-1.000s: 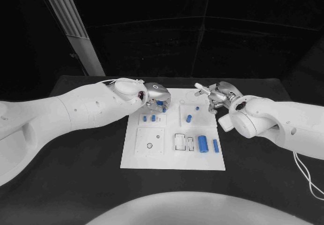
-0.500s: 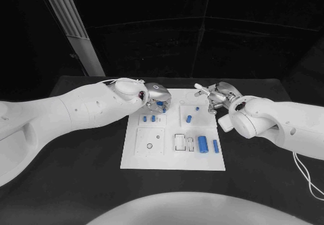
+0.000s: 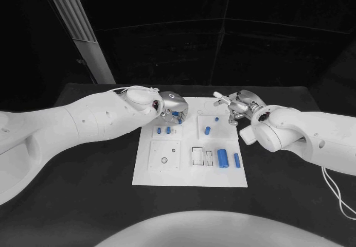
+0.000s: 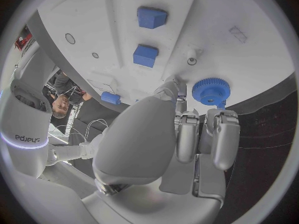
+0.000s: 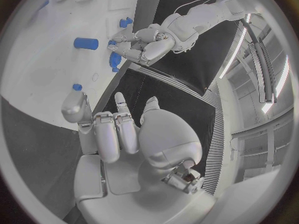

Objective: Assemble the parts on the task board

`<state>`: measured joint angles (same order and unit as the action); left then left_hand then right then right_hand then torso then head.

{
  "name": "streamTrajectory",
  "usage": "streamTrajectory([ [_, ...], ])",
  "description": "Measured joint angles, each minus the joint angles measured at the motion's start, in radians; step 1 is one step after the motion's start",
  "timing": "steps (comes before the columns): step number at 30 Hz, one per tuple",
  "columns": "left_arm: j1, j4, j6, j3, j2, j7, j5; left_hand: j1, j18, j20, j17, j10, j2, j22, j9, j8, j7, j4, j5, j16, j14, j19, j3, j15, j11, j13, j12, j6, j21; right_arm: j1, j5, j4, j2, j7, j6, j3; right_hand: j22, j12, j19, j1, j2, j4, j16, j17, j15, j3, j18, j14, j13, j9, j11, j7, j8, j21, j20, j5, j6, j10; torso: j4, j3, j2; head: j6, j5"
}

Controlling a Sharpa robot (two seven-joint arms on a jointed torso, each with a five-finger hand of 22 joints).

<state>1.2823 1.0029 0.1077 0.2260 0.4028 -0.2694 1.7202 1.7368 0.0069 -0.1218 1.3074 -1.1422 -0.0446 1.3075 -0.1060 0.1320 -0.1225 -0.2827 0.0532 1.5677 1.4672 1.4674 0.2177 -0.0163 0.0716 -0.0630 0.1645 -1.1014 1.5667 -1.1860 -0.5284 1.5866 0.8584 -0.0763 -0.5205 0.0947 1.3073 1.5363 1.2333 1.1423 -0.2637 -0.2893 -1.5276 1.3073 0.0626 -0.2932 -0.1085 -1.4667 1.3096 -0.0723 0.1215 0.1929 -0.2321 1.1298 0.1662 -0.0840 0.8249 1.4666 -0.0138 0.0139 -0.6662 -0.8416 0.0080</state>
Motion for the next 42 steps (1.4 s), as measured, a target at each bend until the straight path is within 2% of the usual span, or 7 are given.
streamTrajectory([
  [3, -0.001, 0.001, 0.005, 0.0, 0.002, -0.005, 0.0, 0.009, 0.0, 0.0, 0.0, -0.007, -0.001, 0.0, -0.004, 0.0, 0.001, 0.001, 0.0, 0.0, 0.0, 0.0, 0.004, 0.0, -0.004, 0.0, 0.0, -0.001, 0.0, 0.0, 0.0, 0.0, 0.0, 0.0, 0.0, 0.0, 0.0, 0.0, 0.0, 0.0, 0.0, 0.0, 0.0, 0.0, 0.0, 0.0, 0.0, 0.0, 0.0, 0.0, 0.0, 0.0, 0.0, 0.0, 0.0, 0.0, 0.0, 0.0, -0.0003, -0.0001, 0.0, -0.001, 0.003],
  [10, -0.004, 0.008, 0.027, 0.002, 0.014, -0.02, 0.0, 0.007, 0.0, 0.0, 0.0, -0.012, 0.001, 0.0, -0.006, 0.0, 0.005, 0.001, 0.0, 0.0, 0.0, 0.0, 0.01, 0.0, 0.002, 0.002, 0.0, -0.005, 0.0, 0.0, 0.0, 0.0, 0.001, 0.0, 0.0, 0.0, 0.0, 0.0, 0.0, 0.0, 0.0, 0.0, 0.0, 0.0, 0.0, 0.0, 0.0, 0.0, 0.0, 0.0, 0.0, 0.0, 0.0, 0.0, 0.0, 0.0, 0.0, 0.0, -0.0011, 0.0003, 0.0, 0.0, 0.002],
  [21, -0.01, 0.048, 0.102, 0.008, 0.055, -0.06, 0.0, -0.007, 0.0, 0.0, 0.0, -0.016, 0.007, 0.0, -0.006, -0.004, 0.005, -0.004, -0.003, 0.0, 0.0, 0.0, 0.015, 0.0, 0.005, 0.002, -0.013, -0.005, 0.0, 0.0, 0.0, -0.003, 0.003, -0.001, 0.0, 0.0, 0.0, 0.0, 0.0, 0.0, 0.0, 0.0, 0.0, 0.0, 0.0, 0.0, 0.0, 0.0, 0.0, 0.0, 0.0, 0.0, 0.0, 0.0, 0.0, 0.0, 0.0, 0.0, -0.0021, 0.0005, 0.001, 0.003, -0.001],
  [25, 0.0, 0.071, 0.13, 0.008, 0.073, -0.076, -0.01, -0.017, 0.0, 0.0, 0.0, -0.019, 0.008, 0.0, -0.005, -0.004, 0.005, -0.006, -0.004, 0.0, 0.0, 0.0, 0.016, 0.0, 0.002, 0.002, -0.017, -0.005, 0.0, 0.0, 0.0, -0.005, 0.002, -0.001, 0.0, 0.0, 0.0, 0.0, 0.0, 0.0, 0.0, 0.0, 0.0, 0.0, 0.0, 0.0, 0.0, 0.0, 0.0, 0.0, 0.0, 0.0, 0.0, 0.0, 0.0, 0.0, 0.0, 0.0, -0.0021, 0.0005, 0.002, 0.004, 0.001],
  [37, 0.053, 0.148, 0.177, 0.007, 0.14, -0.092, -0.032, -0.029, 0.0, 0.0, 0.0, -0.023, 0.002, 0.0, -0.001, -0.008, 0.005, -0.006, -0.004, 0.0, 0.0, 0.0, 0.016, 0.0, 0.005, 0.002, -0.021, -0.005, 0.0, 0.0, 0.0, -0.007, 0.003, -0.002, 0.001, 0.0, 0.0, 0.0, 0.0, 0.0, 0.0, 0.0, 0.0, 0.0, 0.0, 0.0, 0.0, 0.0, 0.0, 0.0, 0.0, 0.0, 0.0, 0.0, 0.0, 0.0, 0.0, 0.0, -0.0015, 0.0001, 0.001, 0.007, 0.003],
  [42, 0.058, 0.161, 0.181, 0.007, 0.159, -0.092, -0.036, -0.029, 0.0, 0.0, 0.0, -0.023, 0.002, 0.0, -0.001, -0.012, 0.005, -0.006, -0.004, 0.0, 0.0, 0.0, 0.016, 0.0, 0.005, 0.002, -0.025, -0.005, 0.0, 0.0, 0.0, -0.008, 0.003, -0.003, 0.001, 0.0, 0.0, 0.0, 0.0, 0.0, 0.0, 0.0, 0.0, 0.0, 0.0, 0.0, 0.0, 0.0, 0.0, 0.0, 0.0, 0.0, 0.0, 0.0, 0.0, 0.0, 0.0, 0.0, -0.0013, -0.0001, 0.0, 0.008, 0.005],
])
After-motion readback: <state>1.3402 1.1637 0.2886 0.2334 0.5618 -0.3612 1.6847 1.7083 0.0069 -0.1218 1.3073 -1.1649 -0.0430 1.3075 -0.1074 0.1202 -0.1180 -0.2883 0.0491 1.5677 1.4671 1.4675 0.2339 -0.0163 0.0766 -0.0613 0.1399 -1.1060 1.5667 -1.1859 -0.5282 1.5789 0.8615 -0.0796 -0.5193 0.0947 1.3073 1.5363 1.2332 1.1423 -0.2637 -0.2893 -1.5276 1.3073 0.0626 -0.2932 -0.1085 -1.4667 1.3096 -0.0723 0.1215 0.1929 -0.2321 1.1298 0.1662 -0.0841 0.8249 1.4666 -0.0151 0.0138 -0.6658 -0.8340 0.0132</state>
